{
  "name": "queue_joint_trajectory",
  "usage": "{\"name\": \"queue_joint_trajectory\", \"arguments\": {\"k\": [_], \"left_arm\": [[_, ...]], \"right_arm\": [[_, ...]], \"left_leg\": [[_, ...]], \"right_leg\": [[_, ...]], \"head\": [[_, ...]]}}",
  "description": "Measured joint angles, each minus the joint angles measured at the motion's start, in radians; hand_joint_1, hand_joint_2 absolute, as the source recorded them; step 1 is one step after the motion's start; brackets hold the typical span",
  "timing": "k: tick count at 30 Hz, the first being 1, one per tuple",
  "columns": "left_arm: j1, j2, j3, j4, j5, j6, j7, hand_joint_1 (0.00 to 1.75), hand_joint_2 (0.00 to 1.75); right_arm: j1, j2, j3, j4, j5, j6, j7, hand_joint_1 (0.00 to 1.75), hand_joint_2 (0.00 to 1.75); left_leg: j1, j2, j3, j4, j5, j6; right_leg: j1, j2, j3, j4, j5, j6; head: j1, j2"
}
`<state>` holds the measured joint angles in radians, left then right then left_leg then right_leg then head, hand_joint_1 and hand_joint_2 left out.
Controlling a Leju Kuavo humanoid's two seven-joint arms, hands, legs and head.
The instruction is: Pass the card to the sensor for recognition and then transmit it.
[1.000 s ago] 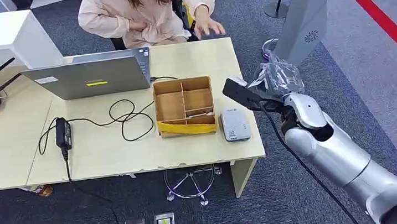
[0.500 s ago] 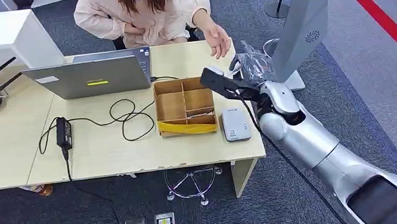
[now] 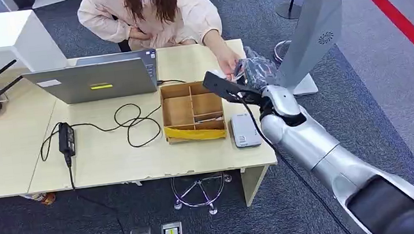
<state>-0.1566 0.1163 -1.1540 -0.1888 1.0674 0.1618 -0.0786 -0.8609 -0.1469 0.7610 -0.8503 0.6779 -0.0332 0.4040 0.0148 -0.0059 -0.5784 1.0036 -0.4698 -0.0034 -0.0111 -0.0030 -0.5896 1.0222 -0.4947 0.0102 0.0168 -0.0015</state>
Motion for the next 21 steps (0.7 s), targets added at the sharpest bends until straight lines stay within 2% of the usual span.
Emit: {"name": "queue_joint_trajectory", "arguments": {"k": [12,13,19,21], "left_arm": [[0.0,0.0,0.0,0.0,-0.01,0.0,0.004,0.0,0.0],[0.0,0.0,0.0,0.0,-0.01,0.001,0.008,0.0,0.0],[-0.001,0.0,0.0,0.0,-0.011,0.006,0.015,0.0,0.0],[-0.001,0.0,0.001,0.0,-0.01,0.008,0.015,0.0,0.0]], "right_arm": [[-0.014,0.008,-0.002,0.071,0.001,-0.008,-0.012,1.75,1.75],[-0.014,0.008,-0.002,0.074,0.001,-0.008,-0.012,0.02,0.0],[-0.014,0.008,-0.002,0.091,0.002,-0.012,-0.013,0.0,0.0],[-0.014,0.008,-0.003,0.096,0.01,-0.045,-0.018,0.0,0.0]], "left_leg": [[0.0,0.0,0.0,0.0,0.0,0.0],[0.0,0.0,0.0,0.0,0.0,0.0],[0.0,0.001,0.0,0.0,0.0,0.0],[0.0,0.001,0.0,0.0,0.0,0.0]], "right_leg": [[0.0,0.0,0.0,0.0,0.0,0.0],[0.0,0.0,0.0,0.0,0.0,0.0],[0.0,0.002,-0.001,0.0,0.0,0.0],[0.0,0.002,-0.001,0.0,0.0,0.0]], "head": [[0.0,0.0],[0.0,0.0],[0.0,0.0],[0.0,0.0]]}}
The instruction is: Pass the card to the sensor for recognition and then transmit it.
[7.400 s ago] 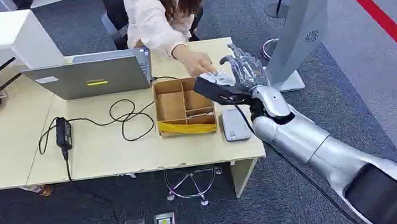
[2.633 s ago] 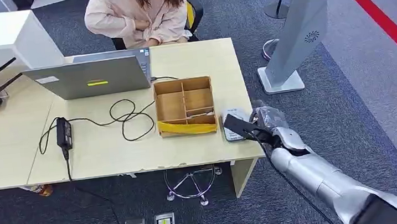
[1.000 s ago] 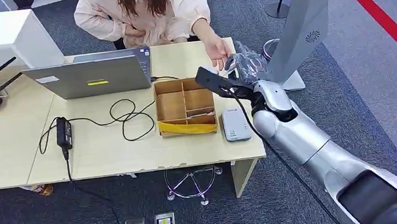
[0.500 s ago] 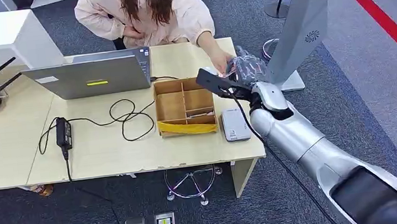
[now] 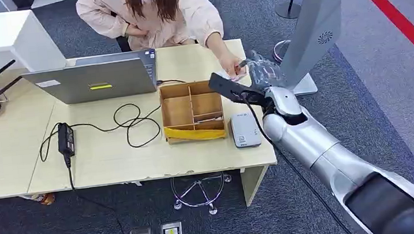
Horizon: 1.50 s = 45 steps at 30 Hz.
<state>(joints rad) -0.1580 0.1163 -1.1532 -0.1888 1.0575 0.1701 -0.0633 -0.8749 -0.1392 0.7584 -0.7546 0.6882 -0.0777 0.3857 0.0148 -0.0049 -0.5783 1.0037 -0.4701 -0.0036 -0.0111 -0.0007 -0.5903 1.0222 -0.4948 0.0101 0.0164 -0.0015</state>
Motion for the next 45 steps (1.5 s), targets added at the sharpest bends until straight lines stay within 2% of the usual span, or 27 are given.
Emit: {"name": "queue_joint_trajectory", "arguments": {"k": [2,10,14,18,22,26,28,33,40,41,45], "left_arm": [[0.0,0.0,0.0,0.0,0.0,0.0,0.0,0.0,0.0],[-0.001,0.0,0.0,0.0,-0.004,-0.014,0.0,0.0,0.0],[0.0,0.0,0.0,0.0,-0.004,-0.02,0.0,0.0,0.0],[0.001,0.0,0.0,0.0,-0.002,-0.02,0.0,0.0,0.0],[0.006,0.001,0.007,0.0,0.011,-0.013,0.0,0.0,0.0],[0.029,0.006,0.023,0.0,0.038,-0.013,-0.039,0.0,0.0],[0.038,0.01,0.031,0.0,0.05,-0.013,-0.057,0.0,0.0],[0.049,0.014,0.05,0.002,0.06,-0.006,-0.061,0.0,0.0],[0.052,0.017,0.075,0.003,0.074,-0.001,-0.066,0.0,0.0],[0.052,0.017,0.078,0.003,0.075,-0.001,-0.067,0.0,0.0],[0.052,0.017,0.095,0.003,0.082,0.0,-0.068,0.0,0.0]], "right_arm": [[-0.001,0.0,0.0,0.002,0.013,-0.03,-0.005,0.0,0.0],[-0.002,0.003,-0.016,0.008,0.06,-0.055,-0.018,0.0,0.0],[0.021,-0.006,-0.035,-0.033,0.055,-0.063,-0.044,0.0,0.0],[0.043,-0.02,-0.054,-0.081,0.057,-0.061,-0.042,0.0,0.0],[0.09,-0.043,-0.077,-0.156,0.061,-0.044,-0.028,0.0,0.0],[0.157,-0.082,-0.087,-0.295,0.024,-0.018,-0.003,0.0,0.0],[0.188,-0.1,-0.087,-0.356,0.006,-0.032,0.018,0.0,0.0],[0.27,-0.142,-0.072,-0.513,0.0,-0.095,0.082,0.0,0.0],[0.327,-0.179,-0.022,-0.655,0.042,-0.151,0.104,0.0,0.0],[0.331,-0.18,-0.013,-0.667,0.058,-0.159,0.11,0.0,1.75],[0.341,-0.181,0.042,-0.697,0.113,-0.165,0.141,0.0,1.75]], "left_leg": [[0.0,0.0,0.0,0.0,0.0,0.0],[0.0,0.0,0.001,0.0,0.0,0.0],[0.0,0.001,0.001,0.0,0.0,0.0],[0.0,0.001,0.001,0.0,0.0,0.0],[0.0,0.001,0.001,0.0,0.0,0.0],[0.0,0.001,0.001,0.0,0.0,0.0],[0.0,0.001,0.001,0.0,0.0,0.0],[0.0,0.001,0.001,0.0,-0.001,-0.001],[0.0,0.002,0.001,0.0,-0.001,-0.001],[0.0,0.002,0.001,0.0,-0.001,-0.001],[0.0,0.002,0.001,0.0,-0.001,-0.001]], "right_leg": [[0.0,0.0,0.0,0.0,0.0,0.0],[0.0,0.0,0.0,0.0,0.0,0.0],[0.0,0.0,0.0,0.0,0.0,0.0],[0.0,0.0,0.0,0.0,0.0,0.0],[0.0,0.0,0.0,0.0,0.0,0.0],[0.0,0.001,0.0,0.0,0.0,0.0],[0.0,0.001,0.0,0.0,0.0,0.0],[0.0,0.001,0.0,0.0,0.0,0.0],[0.0,0.001,0.0,0.0,0.0,0.0],[0.0,0.001,0.0,0.0,0.0,0.0],[0.0,0.001,0.0,0.0,0.0,0.0]], "head": [[0.0,0.0],[0.0,0.0],[0.0,0.0],[0.0,0.0],[0.0,0.0],[0.0,0.0],[0.0,0.0],[0.0,0.0],[0.0,0.0],[0.0,0.0],[0.0,0.0]]}}
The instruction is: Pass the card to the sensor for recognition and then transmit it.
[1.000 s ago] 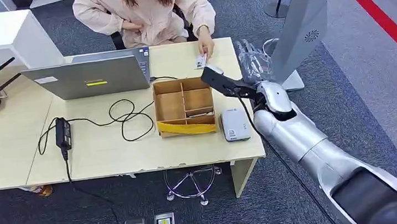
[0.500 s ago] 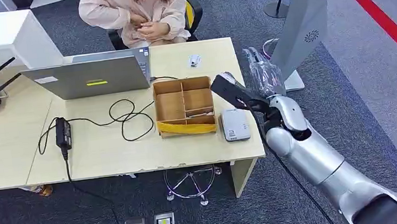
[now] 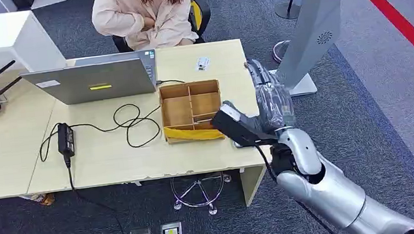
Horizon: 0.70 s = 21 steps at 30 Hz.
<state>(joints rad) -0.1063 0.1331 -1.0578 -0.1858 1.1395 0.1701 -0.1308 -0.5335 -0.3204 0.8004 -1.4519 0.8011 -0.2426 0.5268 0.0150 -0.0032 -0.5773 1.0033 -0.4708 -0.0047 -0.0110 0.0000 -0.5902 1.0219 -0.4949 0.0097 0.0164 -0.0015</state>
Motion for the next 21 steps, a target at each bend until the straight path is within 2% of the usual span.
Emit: {"name": "queue_joint_trajectory", "arguments": {"k": [15,21], "left_arm": [[0.001,0.0,0.011,0.001,-0.002,0.008,0.0,0.0,0.0],[0.001,-0.003,0.011,0.001,-0.002,0.021,0.005,0.0,0.0]], "right_arm": [[0.035,0.002,0.09,-0.002,0.022,-0.008,0.01,0.0,1.75],[0.056,0.031,0.11,0.024,0.079,0.014,-0.007,0.0,1.75]], "left_leg": [[0.0,0.0,0.0,0.0,0.0,0.0],[0.0,0.0,0.0,0.0,0.0,0.0]], "right_leg": [[0.0,0.0,0.0,0.0,0.0,0.0],[0.0,0.0,0.0,0.0,0.0,0.0]], "head": [[0.0,0.0],[0.0,0.0]]}}
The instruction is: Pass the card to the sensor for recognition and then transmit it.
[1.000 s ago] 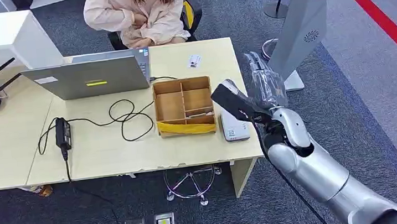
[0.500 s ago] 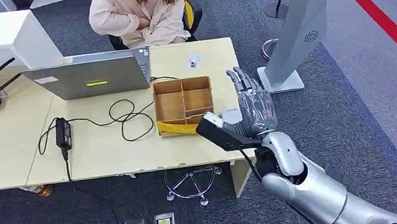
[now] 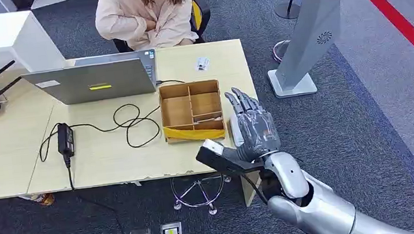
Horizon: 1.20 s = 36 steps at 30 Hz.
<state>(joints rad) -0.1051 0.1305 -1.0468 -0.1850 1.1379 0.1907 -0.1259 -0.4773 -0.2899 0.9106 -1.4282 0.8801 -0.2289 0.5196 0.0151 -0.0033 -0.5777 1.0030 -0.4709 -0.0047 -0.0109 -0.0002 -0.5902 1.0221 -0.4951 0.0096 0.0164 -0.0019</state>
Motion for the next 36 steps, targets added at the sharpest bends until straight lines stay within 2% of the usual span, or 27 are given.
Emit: {"name": "queue_joint_trajectory", "arguments": {"k": [8,16,36], "left_arm": [[0.0,-0.005,0.0,0.0,-0.018,0.0,0.008,0.0,0.0],[0.0,-0.005,0.0,0.0,-0.036,-0.005,0.016,0.0,0.0],[-0.019,-0.006,-0.002,0.0,-0.072,-0.021,0.058,0.0,0.0]], "right_arm": [[-0.014,0.066,0.028,0.085,0.015,0.073,-0.008,0.0,1.75],[-0.057,0.13,0.042,0.211,0.019,0.066,-0.008,0.0,1.75],[-0.156,0.227,0.055,0.423,0.062,0.088,-0.008,0.0,1.75]], "left_leg": [[0.0,0.0,0.0,0.0,0.0,0.0],[0.0,0.0,0.0,0.0,0.0,0.0],[0.0,0.0,0.0,0.0,0.0,0.0]], "right_leg": [[0.0,0.0,0.0,0.0,0.0,0.0],[0.0,0.0,0.0,0.0,0.0,0.0],[0.0,0.0,0.0,0.0,0.0,0.0]], "head": [[0.0,0.0],[0.0,0.0],[0.0,0.0]]}}
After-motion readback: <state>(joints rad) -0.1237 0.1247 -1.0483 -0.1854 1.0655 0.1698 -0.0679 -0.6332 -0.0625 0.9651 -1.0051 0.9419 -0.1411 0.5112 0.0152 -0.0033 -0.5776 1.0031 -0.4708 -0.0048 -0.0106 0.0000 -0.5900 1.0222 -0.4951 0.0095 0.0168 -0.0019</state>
